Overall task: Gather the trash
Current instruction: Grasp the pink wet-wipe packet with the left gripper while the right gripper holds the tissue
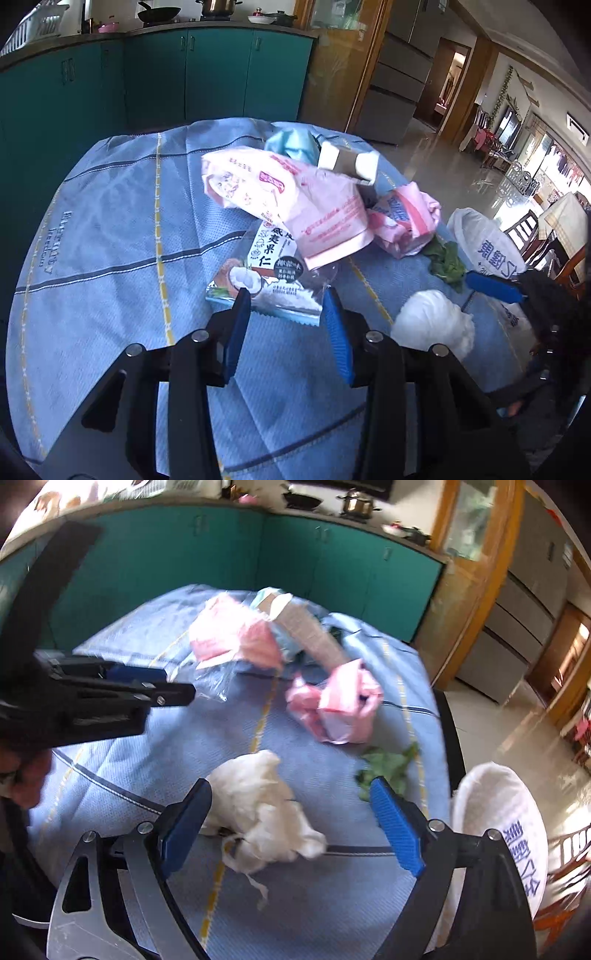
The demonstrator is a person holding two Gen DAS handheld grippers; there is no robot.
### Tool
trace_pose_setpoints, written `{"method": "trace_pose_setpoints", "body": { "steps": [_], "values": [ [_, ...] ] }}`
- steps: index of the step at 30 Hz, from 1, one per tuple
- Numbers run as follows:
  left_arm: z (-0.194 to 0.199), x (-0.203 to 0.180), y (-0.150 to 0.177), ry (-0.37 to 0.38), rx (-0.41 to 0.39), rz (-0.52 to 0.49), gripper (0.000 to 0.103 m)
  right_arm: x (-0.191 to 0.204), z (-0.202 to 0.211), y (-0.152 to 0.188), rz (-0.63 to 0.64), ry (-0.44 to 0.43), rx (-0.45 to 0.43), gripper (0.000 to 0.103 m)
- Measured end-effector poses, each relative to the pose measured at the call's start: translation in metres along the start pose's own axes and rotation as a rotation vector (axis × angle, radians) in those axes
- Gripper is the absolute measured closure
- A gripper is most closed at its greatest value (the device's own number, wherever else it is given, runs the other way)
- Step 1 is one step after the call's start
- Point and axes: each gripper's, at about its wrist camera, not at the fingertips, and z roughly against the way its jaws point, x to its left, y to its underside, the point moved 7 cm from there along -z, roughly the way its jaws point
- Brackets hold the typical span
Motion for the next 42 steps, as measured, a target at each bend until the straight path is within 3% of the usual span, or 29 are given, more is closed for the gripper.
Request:
{"method": "trace_pose_setpoints", "body": {
  "steps": [1, 4, 5, 8, 19, 21, 23, 26, 28, 38, 42],
  "values": [
    [0.007, 0.001, 0.001, 0.001, -0.01, -0.001, 0.057, 0.004, -0.002, 0.001, 0.01, -0.01, 0.007, 0.019],
    [0.023, 0.008, -0.001, 0.009, -0.046, 0.011, 0.038, 0.016, -0.005, 0.006, 0.03, -0.063, 0.028, 0.058],
    [0.026, 0.009, -0.003, 0.008, -0.055, 0.016, 0.035, 0.018, -0.005, 0.008, 0.031, -0.072, 0.032, 0.064],
    [0.021, 0.01, -0.011, 0.003, -0.055, 0.015, 0.021, 0.022, 0.001, 0.009, 0.048, -0.065, 0.023, 0.068],
    [-0.034, -0.008, -0.009, 0.046, 0.069, -0.149, 0.013, -0.006, 0.014, 0.028, -0.026, -0.033, 0.041, 0.065],
    [-0.036, -0.01, -0.007, 0.041, 0.074, -0.164, 0.013, -0.009, 0.013, 0.033, -0.04, -0.029, 0.046, 0.06],
    [-0.036, -0.011, -0.006, 0.042, 0.07, -0.174, 0.013, -0.012, 0.013, 0.033, -0.053, -0.019, 0.041, 0.044],
    [-0.033, -0.012, -0.006, 0.03, 0.057, -0.179, 0.029, -0.017, 0.015, 0.031, -0.063, 0.01, 0.022, 0.028],
    [-0.03, -0.01, -0.004, 0.035, 0.055, -0.169, 0.039, -0.018, 0.015, 0.029, -0.066, 0.014, 0.021, 0.027],
    [-0.015, -0.011, 0.036, 0.11, 0.113, -0.155, 0.039, -0.017, 0.015, 0.028, -0.054, 0.016, 0.023, 0.026],
    [0.01, -0.008, 0.042, 0.109, 0.069, -0.146, 0.036, -0.013, 0.008, 0.026, -0.046, 0.016, 0.033, 0.021]
  ]
}}
